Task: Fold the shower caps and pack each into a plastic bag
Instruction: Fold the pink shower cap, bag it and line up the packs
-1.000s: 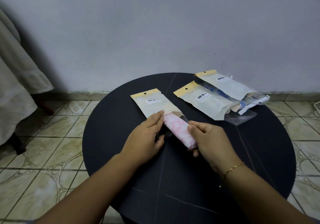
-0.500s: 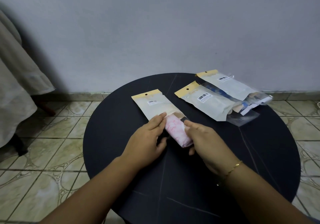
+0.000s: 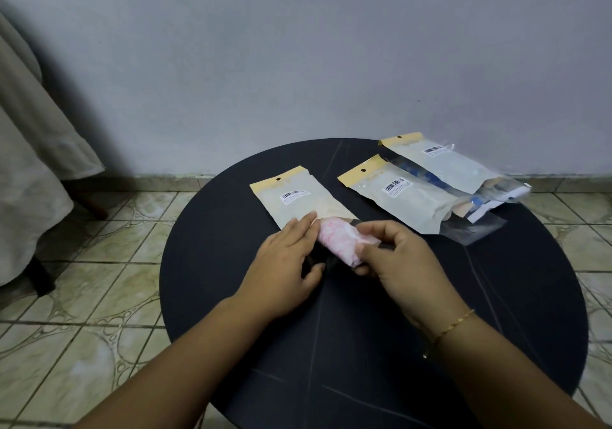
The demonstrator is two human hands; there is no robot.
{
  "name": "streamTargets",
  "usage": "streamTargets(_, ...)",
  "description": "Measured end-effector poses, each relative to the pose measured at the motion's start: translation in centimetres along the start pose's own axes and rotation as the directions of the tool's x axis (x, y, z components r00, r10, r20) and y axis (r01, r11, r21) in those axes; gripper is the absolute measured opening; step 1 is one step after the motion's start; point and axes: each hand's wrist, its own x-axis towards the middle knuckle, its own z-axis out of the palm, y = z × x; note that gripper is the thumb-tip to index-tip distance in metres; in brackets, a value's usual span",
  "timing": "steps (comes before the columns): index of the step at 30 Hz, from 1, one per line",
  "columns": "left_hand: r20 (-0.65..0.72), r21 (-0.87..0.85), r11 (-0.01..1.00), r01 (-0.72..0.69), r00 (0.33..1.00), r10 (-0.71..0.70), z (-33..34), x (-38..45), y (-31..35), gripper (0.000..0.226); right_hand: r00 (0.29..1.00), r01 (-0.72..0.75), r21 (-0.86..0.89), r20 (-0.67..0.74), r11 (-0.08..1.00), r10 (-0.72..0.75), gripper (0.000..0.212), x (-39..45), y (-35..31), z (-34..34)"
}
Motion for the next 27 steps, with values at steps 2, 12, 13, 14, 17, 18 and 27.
streamTargets(2, -0.012, -0.003, 0.999, -0.033, 0.999, 0.033, 0.0, 0.0, 0.0, 0.072, 0.999, 0.031, -0.014, -0.026, 0.999, -0.032, 0.02, 0.0, 0.2, 0.1)
streamTargets(12, -0.077, -0.042, 0.975, -0.217, 0.974, 0.214, 0.4, -0.6, 0.1, 0.068, 0.951, 0.191, -0.438, -0.139, 0.879, -0.276, 0.024, 0.9, 2.4, 1.1)
streamTargets(13, -0.077, -0.046, 0.975, -0.219, 0.974, 0.215, 0.5, -0.7, 0.1, 0.068, 0.94, 0.23, -0.523, -0.098, 0.821, -0.326, 0.024, 0.8, 2.3, 1.0)
streamTargets(14, -0.079, -0.053, 0.974, -0.219, 0.974, 0.215, 0.5, -0.8, 0.1, 0.068, 0.93, 0.265, -0.615, -0.039, 0.743, -0.364, 0.023, 0.7, 2.1, 1.0)
streamTargets(17, -0.081, -0.074, 0.974, -0.215, 0.974, 0.209, 0.4, -1.0, 0.1, 0.067, 0.922, 0.317, -0.801, 0.134, 0.508, -0.364, 0.026, 0.1, 1.0, 0.2)
streamTargets(18, -0.079, -0.074, 0.974, -0.213, 0.975, 0.208, 0.4, -1.0, 0.1, 0.068, 0.913, 0.354, -0.81, 0.192, 0.467, -0.359, 0.032, 0.0, 0.6, -0.3)
streamTargets(27, -0.068, -0.072, 0.966, -0.247, 0.968, 0.243, -0.1, -1.7, 0.8, 0.066, 0.809, 0.366, -0.864, 0.112, 0.345, -0.577, 0.036, 0.1, 1.9, -0.7)
